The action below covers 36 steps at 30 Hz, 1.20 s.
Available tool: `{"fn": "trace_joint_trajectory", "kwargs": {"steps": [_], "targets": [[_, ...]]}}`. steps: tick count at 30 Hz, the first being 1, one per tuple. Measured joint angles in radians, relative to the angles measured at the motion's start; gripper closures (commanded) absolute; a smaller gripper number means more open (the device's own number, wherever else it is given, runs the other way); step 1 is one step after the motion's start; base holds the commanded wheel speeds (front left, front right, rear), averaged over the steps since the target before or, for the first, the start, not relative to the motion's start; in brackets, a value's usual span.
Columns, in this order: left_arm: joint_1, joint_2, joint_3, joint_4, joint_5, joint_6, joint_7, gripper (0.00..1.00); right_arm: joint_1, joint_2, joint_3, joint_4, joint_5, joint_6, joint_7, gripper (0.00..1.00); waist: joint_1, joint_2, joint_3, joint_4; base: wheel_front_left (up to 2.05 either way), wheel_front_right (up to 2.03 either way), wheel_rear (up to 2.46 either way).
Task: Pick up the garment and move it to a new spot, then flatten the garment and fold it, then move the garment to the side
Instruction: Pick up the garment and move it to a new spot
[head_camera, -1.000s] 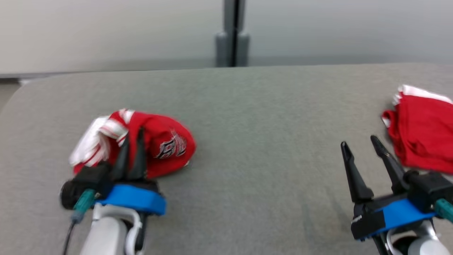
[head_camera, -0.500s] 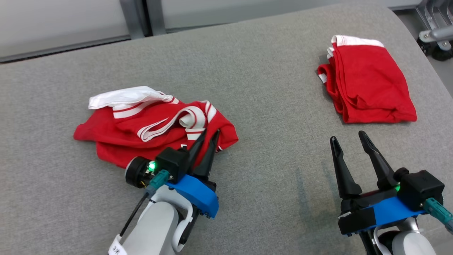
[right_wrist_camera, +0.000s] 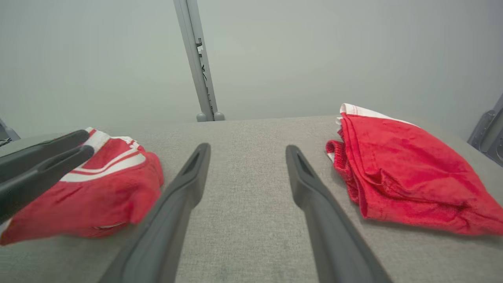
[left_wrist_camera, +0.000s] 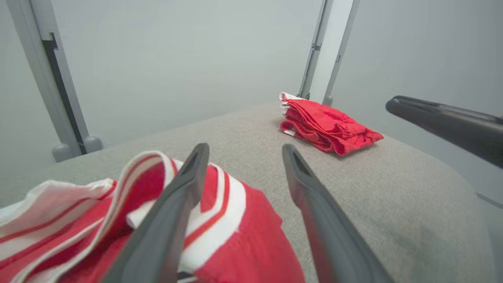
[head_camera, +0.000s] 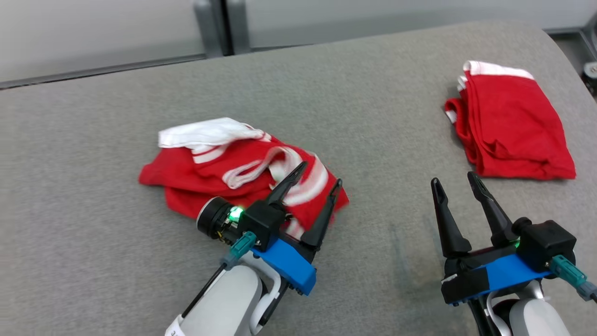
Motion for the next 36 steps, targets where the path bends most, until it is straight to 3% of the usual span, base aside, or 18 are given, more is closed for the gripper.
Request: {"fn": "trace_joint_trajectory", "kwargs": {"steps": [4, 7, 13, 17, 23, 36], "targets": [[0.018, 0.010, -0.003, -0.071, 0.008, 0.007, -0.017, 0.00, 0.002, -0.004, -0.003, -0.002, -0.008, 0.000, 0.012, 0.00, 0.0000, -0.0001, -0.046, 0.054, 0.00, 0.00, 0.00], [0.050, 0.034, 0.022, -0.114, 0.004, 0.039, -0.020, 0.00, 0.010, -0.007, -0.012, -0.013, -0.011, 0.000, 0.027, 0.00, -0.0001, -0.0002, -0.077, 0.097, 0.00, 0.00, 0.00], [0.116, 0.124, 0.151, -0.158, -0.045, 0.127, -0.020, 0.00, 0.034, -0.014, -0.020, -0.033, -0.015, 0.000, 0.053, 0.00, 0.0000, -0.0001, -0.109, 0.168, 0.00, 0.00, 0.00], [0.168, 0.186, 0.233, -0.170, -0.086, 0.163, -0.018, 0.00, 0.049, -0.015, -0.029, -0.042, -0.019, 0.000, 0.065, 0.00, 0.0000, 0.0000, -0.121, 0.200, 0.00, 0.00, 0.00], [0.257, 0.255, 0.301, -0.192, -0.129, 0.185, -0.014, 0.00, 0.074, -0.015, -0.031, -0.042, -0.019, 0.000, 0.079, 0.00, 0.0000, -0.0001, -0.155, 0.213, 0.00, 0.00, 0.00], [0.376, 0.281, 0.282, -0.243, -0.135, 0.203, 0.020, 0.00, 0.168, -0.011, -0.050, -0.059, -0.022, 0.000, 0.108, 0.00, -0.0001, -0.0002, -0.255, 0.185, 0.00, 0.00, 0.00]]}}
